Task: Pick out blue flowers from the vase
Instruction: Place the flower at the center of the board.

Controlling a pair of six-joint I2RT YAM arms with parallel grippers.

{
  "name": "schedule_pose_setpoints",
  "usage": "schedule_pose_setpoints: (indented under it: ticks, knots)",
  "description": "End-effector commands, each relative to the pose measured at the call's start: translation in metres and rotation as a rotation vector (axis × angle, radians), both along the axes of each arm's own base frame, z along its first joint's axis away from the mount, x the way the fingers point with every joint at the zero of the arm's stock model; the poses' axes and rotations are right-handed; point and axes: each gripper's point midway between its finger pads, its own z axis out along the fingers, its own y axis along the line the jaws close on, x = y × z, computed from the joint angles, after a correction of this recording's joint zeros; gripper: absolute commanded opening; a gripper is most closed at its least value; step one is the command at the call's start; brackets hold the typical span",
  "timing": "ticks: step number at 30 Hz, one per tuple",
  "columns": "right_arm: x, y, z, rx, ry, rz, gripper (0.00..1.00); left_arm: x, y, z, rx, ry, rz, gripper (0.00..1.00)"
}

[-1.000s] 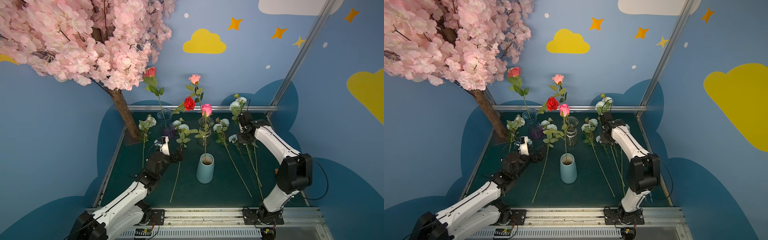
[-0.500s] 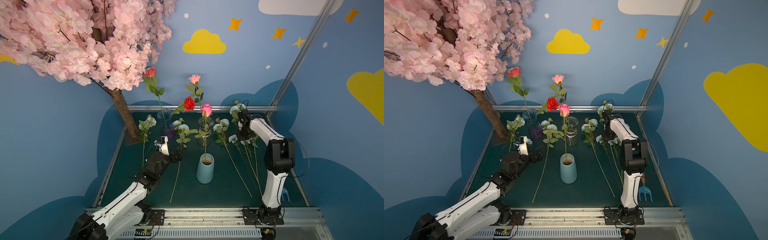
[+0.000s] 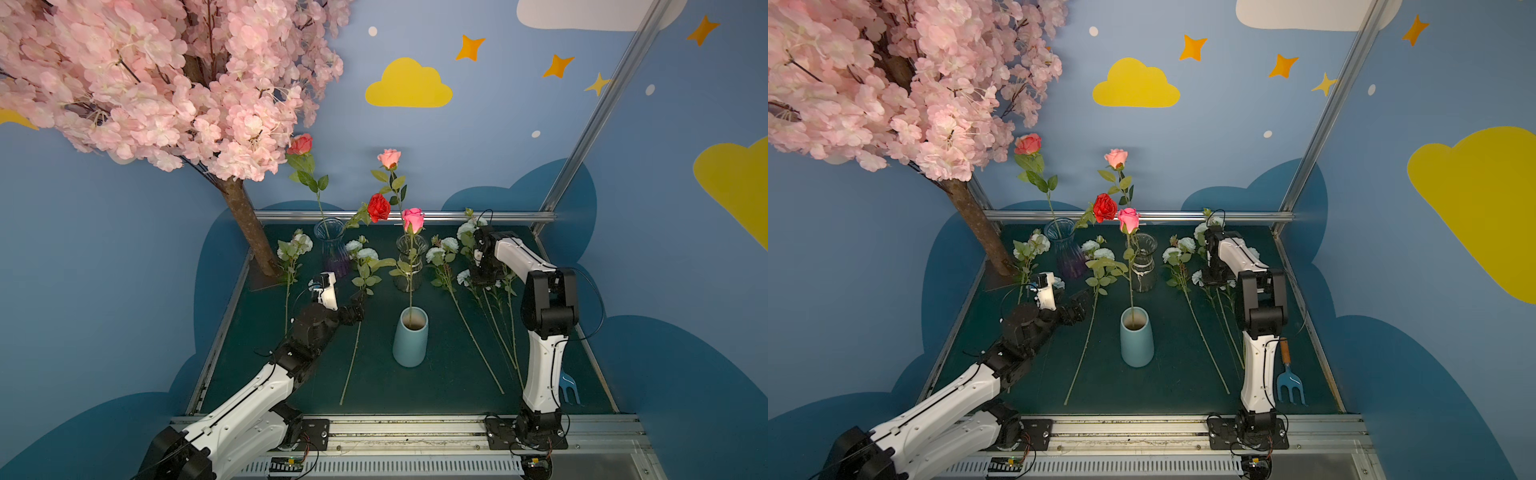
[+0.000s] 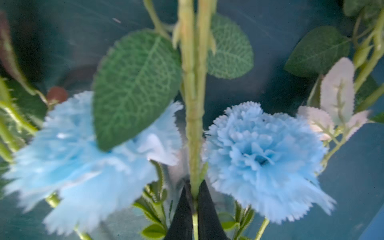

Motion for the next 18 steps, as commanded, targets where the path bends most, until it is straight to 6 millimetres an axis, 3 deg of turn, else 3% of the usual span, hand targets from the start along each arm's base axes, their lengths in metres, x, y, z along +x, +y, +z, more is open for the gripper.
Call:
schedule_pose_setpoints:
  ticks: [1, 9, 18]
  knots:
    - [0.007, -0.005, -0.002, 0.028, -0.005, -0.039, 0.00, 0.001, 0.000, 0.005, -0.006, -0.011, -0.004, 0.93]
    - [0.010, -0.003, -0.013, 0.058, 0.017, -0.049, 0.00, 0.001, -0.001, 0.005, -0.007, -0.010, -0.007, 0.93]
    - [0.010, 0.006, -0.007, 0.102, -0.009, -0.048, 0.03, 0.000, 0.005, 0.004, 0.037, -0.008, 0.013, 0.93]
